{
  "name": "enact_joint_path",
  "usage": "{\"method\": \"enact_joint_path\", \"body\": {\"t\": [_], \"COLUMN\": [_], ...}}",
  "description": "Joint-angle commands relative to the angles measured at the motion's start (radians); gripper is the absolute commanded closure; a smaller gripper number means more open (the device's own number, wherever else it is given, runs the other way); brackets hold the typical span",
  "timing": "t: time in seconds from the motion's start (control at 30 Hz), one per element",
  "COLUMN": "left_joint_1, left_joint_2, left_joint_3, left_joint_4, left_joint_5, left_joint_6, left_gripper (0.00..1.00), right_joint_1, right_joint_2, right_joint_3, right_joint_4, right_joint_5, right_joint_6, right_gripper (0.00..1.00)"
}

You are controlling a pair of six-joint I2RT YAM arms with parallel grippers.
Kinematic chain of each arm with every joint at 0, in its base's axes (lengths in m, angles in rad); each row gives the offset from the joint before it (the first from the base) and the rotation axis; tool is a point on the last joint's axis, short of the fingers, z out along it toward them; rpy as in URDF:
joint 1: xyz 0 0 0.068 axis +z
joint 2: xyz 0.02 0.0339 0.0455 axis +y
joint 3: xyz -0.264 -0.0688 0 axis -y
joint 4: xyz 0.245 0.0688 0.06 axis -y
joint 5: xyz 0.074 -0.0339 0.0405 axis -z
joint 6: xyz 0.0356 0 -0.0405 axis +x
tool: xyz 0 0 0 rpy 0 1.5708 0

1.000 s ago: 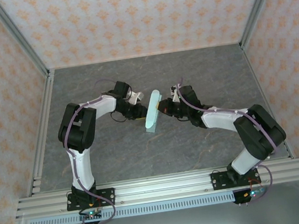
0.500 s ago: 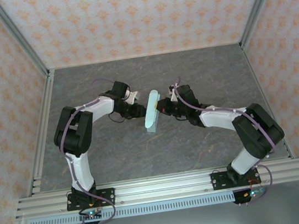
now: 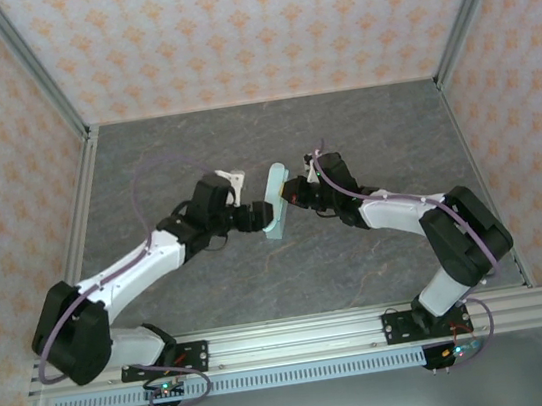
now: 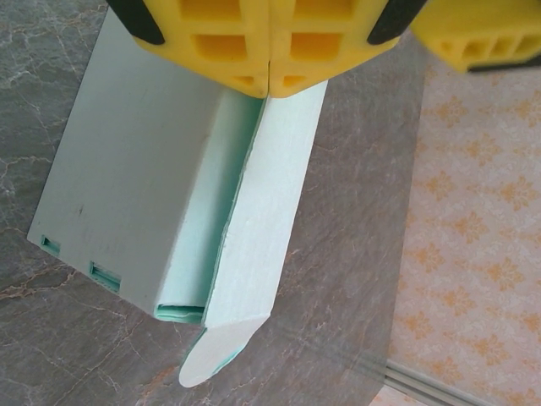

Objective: Fold the paper box

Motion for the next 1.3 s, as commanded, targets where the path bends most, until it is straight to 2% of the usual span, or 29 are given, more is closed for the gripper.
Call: {"method": "enact_joint_path", "body": {"t": [0.0,0.2,0.33,0.6,0.9,1.03,1.13,1.27], "left_joint_1": [-0.042,-0.133,-0.141,-0.145,-0.145,-0.145,-0.144,-0.133], "left_joint_2": [-0.023,0.058,0.118,0.187,0.242,0.243,0.235,0.212], "left_joint_3": [-0.084,-0.052,-0.038,-0.014,0.019,0.016,0.011,0.005], "left_joint_4": [0.114,0.137,0.196,0.261,0.270,0.267,0.263,0.249], "left_joint_5": [-0.108,-0.222,-0.236,-0.270,-0.264,-0.270,-0.274,-0.264], "left_joint_6": [0.014,0.103,0.121,0.157,0.146,0.147,0.172,0.238], "left_gripper": [0.16,0.12,0.12,0.20,0.44,0.51,0.55,0.57], "right_joint_1": [0.006,0.006,0.006,0.006,0.007,0.007,0.006,-0.002], "right_joint_2": [0.033,0.045,0.042,0.032,0.023,0.011,-0.014,-0.108], "right_joint_3": [0.002,0.011,0.009,0.001,-0.007,-0.006,0.000,0.012], "right_joint_4": [-0.099,-0.095,-0.095,-0.095,-0.092,-0.098,-0.109,-0.187], "right_joint_5": [0.052,0.047,0.049,0.053,0.058,0.060,0.059,0.082], "right_joint_6": [-0.023,-0.023,-0.023,-0.020,-0.017,-0.019,-0.022,-0.066], "right_gripper": [0.98,0.99,0.99,0.99,0.99,0.98,0.90,0.70]}}
